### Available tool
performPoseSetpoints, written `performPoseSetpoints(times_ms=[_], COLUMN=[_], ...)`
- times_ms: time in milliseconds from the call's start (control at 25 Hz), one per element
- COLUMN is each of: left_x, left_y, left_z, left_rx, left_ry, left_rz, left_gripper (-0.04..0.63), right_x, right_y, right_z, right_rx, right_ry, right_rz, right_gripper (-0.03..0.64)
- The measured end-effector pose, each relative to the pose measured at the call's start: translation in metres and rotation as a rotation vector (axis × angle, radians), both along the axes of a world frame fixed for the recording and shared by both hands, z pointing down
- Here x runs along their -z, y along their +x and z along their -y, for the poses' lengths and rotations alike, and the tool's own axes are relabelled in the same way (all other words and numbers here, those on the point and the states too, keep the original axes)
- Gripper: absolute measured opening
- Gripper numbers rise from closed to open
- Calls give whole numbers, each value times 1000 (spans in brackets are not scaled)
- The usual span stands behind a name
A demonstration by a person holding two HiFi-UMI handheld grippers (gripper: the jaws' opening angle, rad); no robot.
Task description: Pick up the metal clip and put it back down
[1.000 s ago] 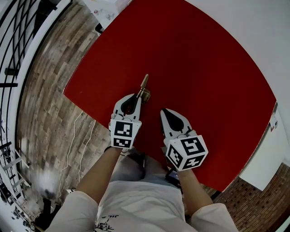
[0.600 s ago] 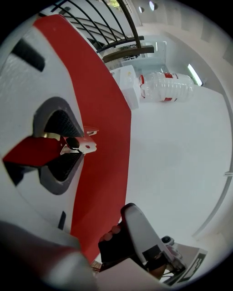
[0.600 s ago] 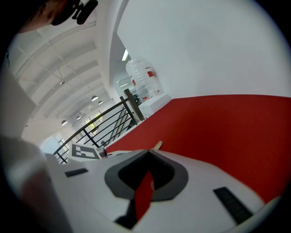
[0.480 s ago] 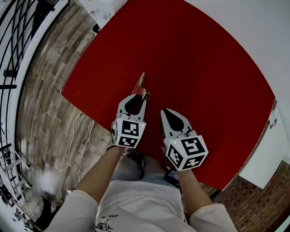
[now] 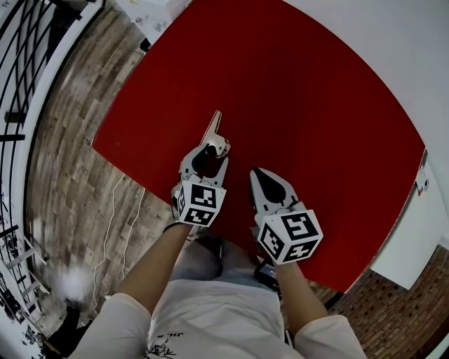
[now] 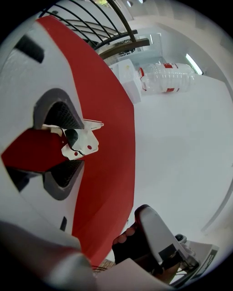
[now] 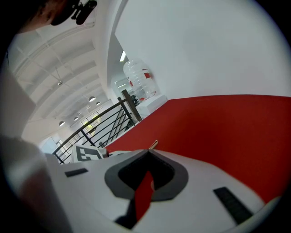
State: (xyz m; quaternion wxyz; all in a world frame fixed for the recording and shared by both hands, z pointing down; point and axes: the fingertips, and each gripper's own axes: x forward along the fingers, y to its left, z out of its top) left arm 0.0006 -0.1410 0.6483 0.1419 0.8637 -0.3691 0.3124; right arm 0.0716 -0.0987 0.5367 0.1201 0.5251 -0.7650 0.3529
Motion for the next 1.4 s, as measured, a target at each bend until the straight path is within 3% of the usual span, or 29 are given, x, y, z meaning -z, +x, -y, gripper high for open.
performPoseSetpoints(times_ms=[240, 520, 640, 960, 1240, 1400], left_x=[14, 58, 87, 166, 199, 221], left_y=[-3, -19, -29, -57, -81, -85], left_z=[4, 6, -2, -46, -91, -113], left_rx=[11, 92, 144, 186, 249, 275], left_ry=[33, 62, 33, 69, 62, 78], left_rz=[-7, -75, -125, -216, -193, -222], left_gripper=[199, 198, 195, 16, 6, 7], right_x=[6, 18, 36, 84, 104, 117], right_y=[-1, 0, 0, -6, -12, -19], right_z=[-1, -4, -9, -36, -72, -88], right_rx=[2, 23, 38, 79, 98, 89], right_ry=[9, 38, 63, 110, 130, 151], right_rz=[-1, -17, -34, -41, -96, -106], right_gripper=[3, 3, 3, 3, 5, 5])
